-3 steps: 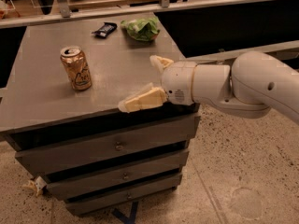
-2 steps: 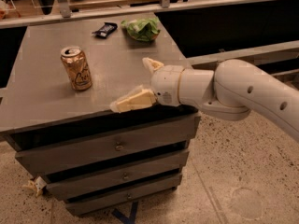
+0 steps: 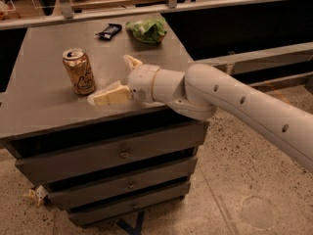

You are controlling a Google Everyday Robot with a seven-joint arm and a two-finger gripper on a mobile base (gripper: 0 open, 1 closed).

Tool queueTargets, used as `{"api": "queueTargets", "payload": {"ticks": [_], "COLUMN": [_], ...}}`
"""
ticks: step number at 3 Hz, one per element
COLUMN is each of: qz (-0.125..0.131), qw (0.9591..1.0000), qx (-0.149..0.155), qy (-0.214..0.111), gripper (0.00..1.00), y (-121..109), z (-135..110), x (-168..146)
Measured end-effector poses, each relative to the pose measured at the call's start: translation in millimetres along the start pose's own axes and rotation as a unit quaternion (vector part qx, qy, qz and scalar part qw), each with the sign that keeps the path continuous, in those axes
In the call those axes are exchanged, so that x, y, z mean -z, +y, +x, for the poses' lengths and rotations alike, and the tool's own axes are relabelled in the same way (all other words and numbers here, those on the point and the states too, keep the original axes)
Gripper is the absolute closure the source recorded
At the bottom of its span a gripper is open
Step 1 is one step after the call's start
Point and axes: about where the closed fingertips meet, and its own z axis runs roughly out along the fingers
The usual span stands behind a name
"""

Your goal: Knock orange can over

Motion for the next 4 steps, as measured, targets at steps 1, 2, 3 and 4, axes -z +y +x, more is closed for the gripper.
{"api": "queueTargets", "payload": {"ticks": [1,2,3,4], "qz": [-0.004,-0.015,-0.017,-0.024], "qw": [1.0000,0.9999,0.9998,0.9997], "qx": [-0.001,-0.001,-0.004,-0.002], "qy": [0.002,-0.005,-0.005,-0.002], "gripper": [0.00,0.00,0.00,0.00], "y": [0,-6,-17,-30], "z": [1,4,6,6], "x": [-10,-30,-49,-67]}}
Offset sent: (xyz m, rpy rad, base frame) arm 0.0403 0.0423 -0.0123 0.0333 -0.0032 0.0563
